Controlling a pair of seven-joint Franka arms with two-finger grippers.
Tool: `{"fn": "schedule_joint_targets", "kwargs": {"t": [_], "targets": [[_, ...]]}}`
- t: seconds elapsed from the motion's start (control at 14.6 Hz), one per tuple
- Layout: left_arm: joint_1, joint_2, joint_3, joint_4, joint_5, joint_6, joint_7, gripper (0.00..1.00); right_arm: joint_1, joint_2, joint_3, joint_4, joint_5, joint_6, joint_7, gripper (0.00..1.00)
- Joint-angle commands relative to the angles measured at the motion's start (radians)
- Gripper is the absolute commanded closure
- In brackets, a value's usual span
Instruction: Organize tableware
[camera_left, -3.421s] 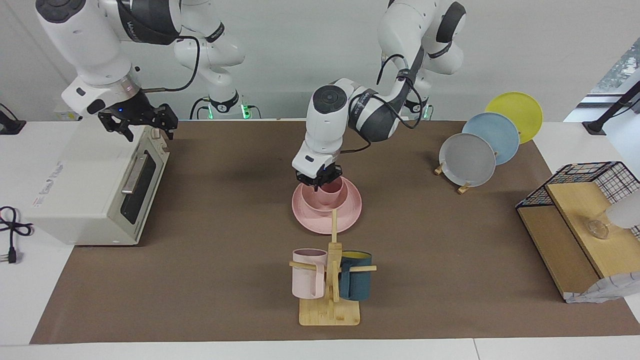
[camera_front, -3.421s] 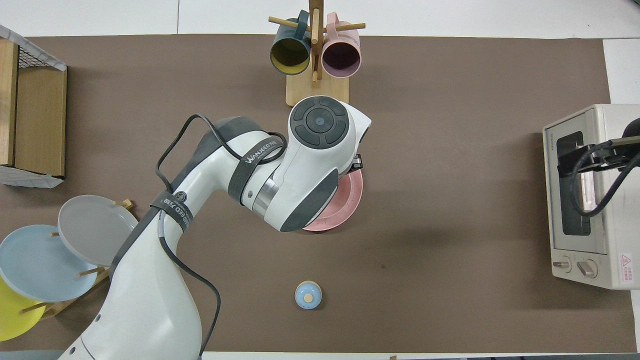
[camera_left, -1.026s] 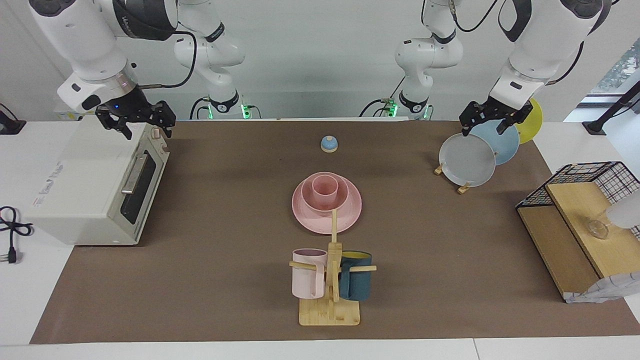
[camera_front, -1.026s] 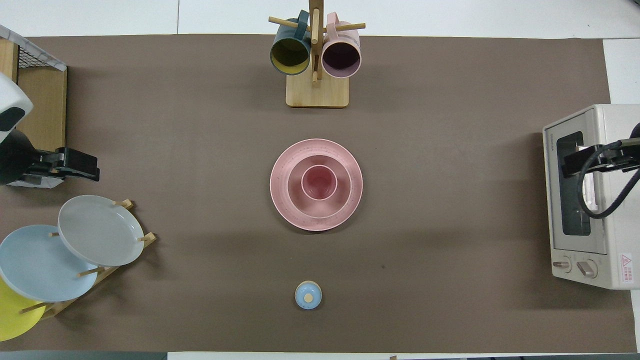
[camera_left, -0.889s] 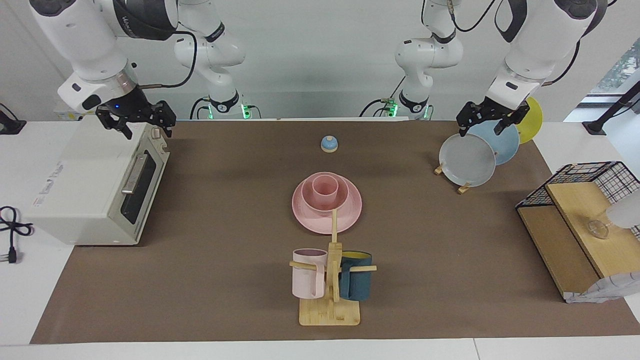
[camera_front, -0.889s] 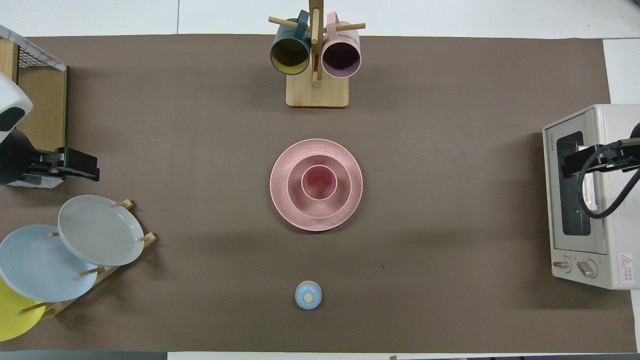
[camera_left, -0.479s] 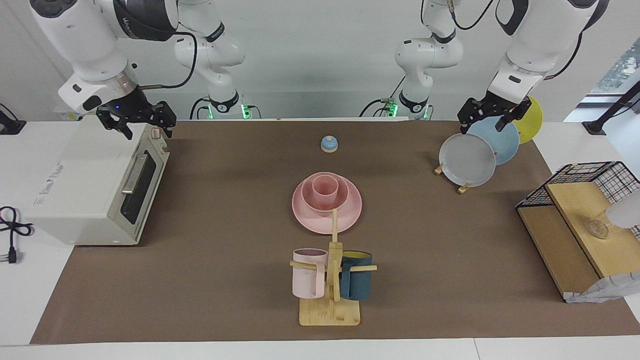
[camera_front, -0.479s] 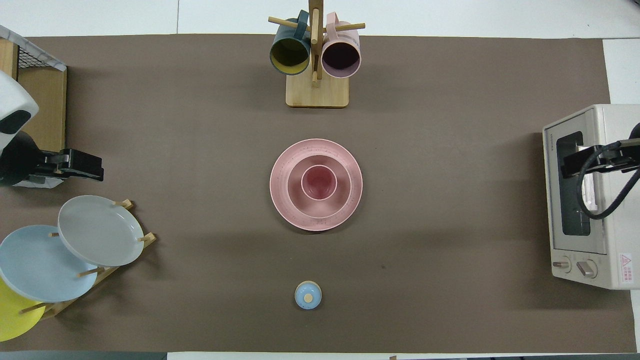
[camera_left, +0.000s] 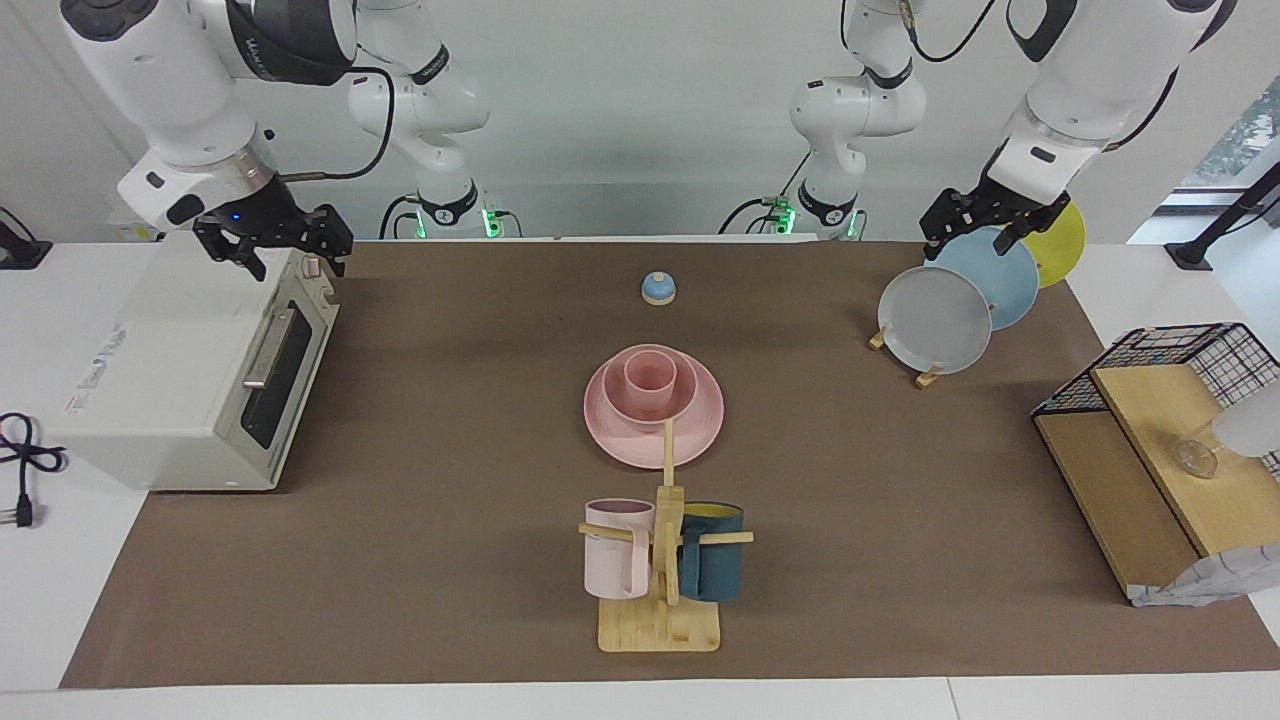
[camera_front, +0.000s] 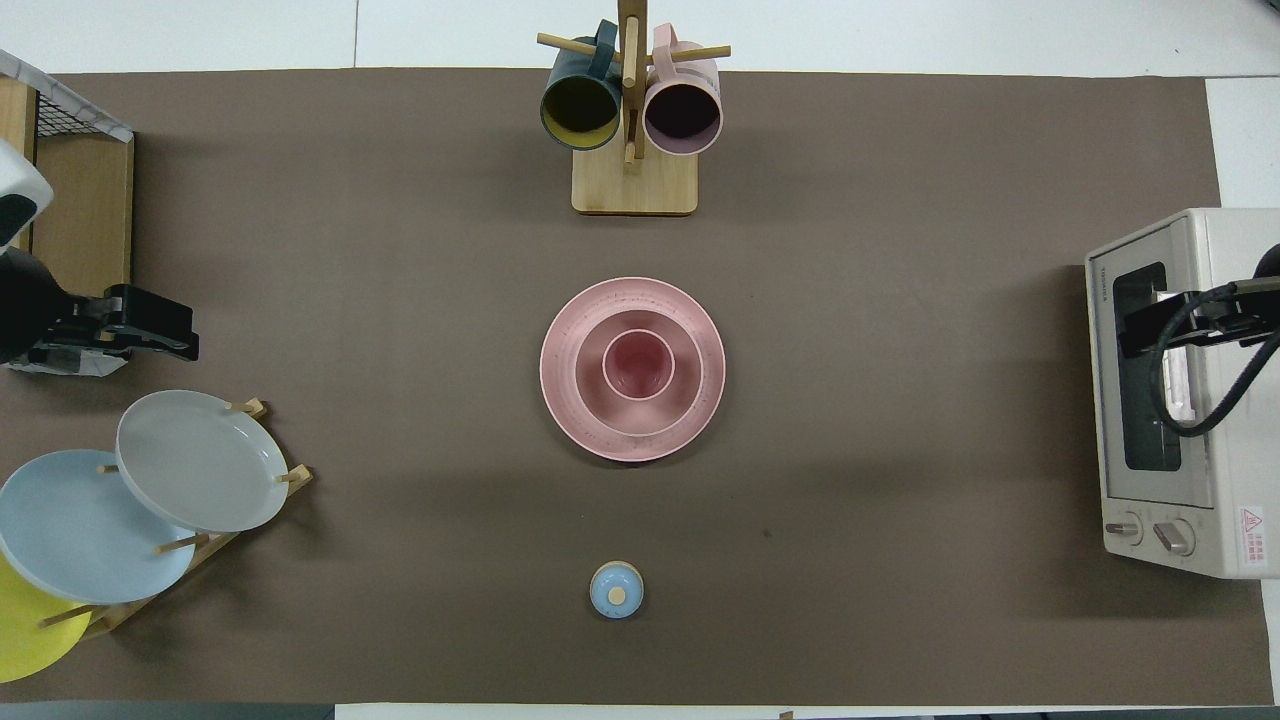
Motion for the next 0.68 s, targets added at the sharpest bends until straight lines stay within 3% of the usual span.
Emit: {"fn": "schedule_joint_targets", "kwargs": {"t": [0.0, 0.62], "targets": [[0.034, -0.023, -0.012, -0.056, -0.03, 0.047, 0.008, 0.0, -0.01, -0.015, 0.001, -0.013, 0.019, 0.004, -0.009, 0.0], [0.048, -0.023, -0.023, -0.042, -0.041, 0.045, 0.017, 0.0, -0.01, -0.019, 0.001, -0.012, 0.019, 0.006, -0.009, 0.0]]}}
